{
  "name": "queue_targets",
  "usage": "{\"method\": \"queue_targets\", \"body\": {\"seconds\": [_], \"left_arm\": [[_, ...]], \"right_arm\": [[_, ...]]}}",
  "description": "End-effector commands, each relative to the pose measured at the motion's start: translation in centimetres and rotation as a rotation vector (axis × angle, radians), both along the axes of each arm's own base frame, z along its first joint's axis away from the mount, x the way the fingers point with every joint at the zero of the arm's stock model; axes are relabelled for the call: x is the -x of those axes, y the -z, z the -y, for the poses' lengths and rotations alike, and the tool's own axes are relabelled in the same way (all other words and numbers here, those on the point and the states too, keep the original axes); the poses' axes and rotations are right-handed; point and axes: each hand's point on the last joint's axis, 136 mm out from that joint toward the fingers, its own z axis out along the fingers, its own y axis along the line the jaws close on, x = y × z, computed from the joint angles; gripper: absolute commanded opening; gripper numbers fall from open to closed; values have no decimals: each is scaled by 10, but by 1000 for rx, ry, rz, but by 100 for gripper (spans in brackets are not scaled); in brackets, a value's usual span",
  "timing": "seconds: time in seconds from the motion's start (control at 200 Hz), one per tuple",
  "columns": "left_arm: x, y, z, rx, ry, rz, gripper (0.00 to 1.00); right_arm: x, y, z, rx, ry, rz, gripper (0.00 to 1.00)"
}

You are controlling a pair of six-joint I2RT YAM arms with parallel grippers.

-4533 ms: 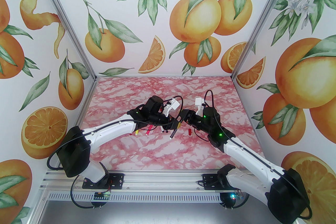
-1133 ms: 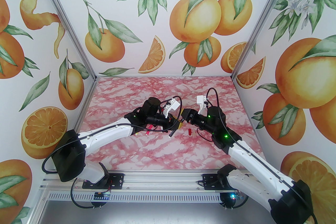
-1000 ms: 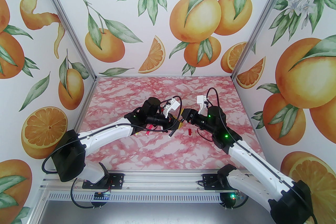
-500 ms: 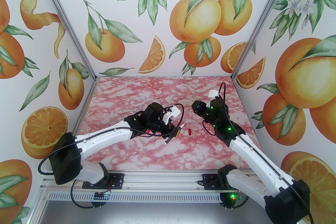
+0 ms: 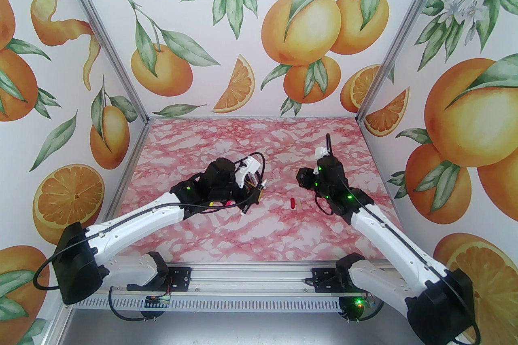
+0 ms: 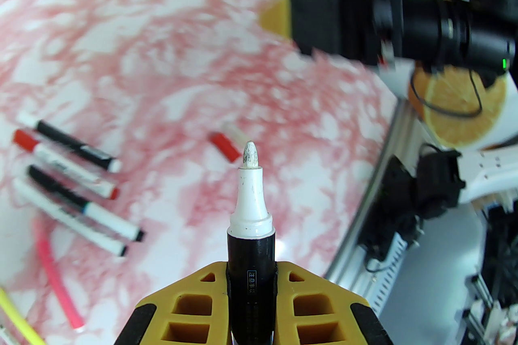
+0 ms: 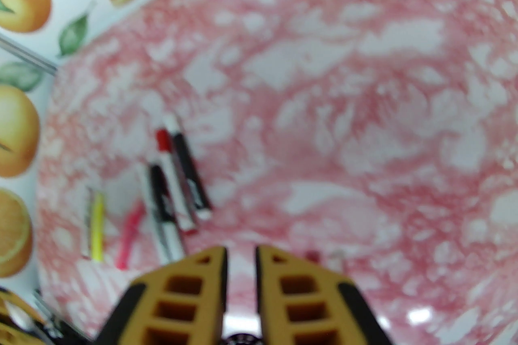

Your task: Open the pen caps

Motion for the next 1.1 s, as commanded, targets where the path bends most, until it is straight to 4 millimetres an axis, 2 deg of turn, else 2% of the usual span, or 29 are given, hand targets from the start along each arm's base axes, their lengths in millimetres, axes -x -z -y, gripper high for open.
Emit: {"method": "queue_targets", "body": {"seconds": [0.0, 0.19, 0.46, 0.65, 1.096], "left_arm": [[-12, 2, -21, -20, -108, 21, 0], [-17, 9, -42, -41, -186, 15, 1], [-20, 11, -56, -44, -231, 1, 1], [-22, 12, -55, -45, -230, -7, 1], [-18, 17, -55, -41, -221, -33, 1]], "right_arm": [[18, 36, 19, 140, -3, -102, 14], [22, 64, 22, 167, -2, -160, 15], [20, 93, 29, 241, 5, -222, 16], [18, 107, 29, 250, 16, -255, 17], [9, 118, 31, 287, 32, -290, 20]]}}
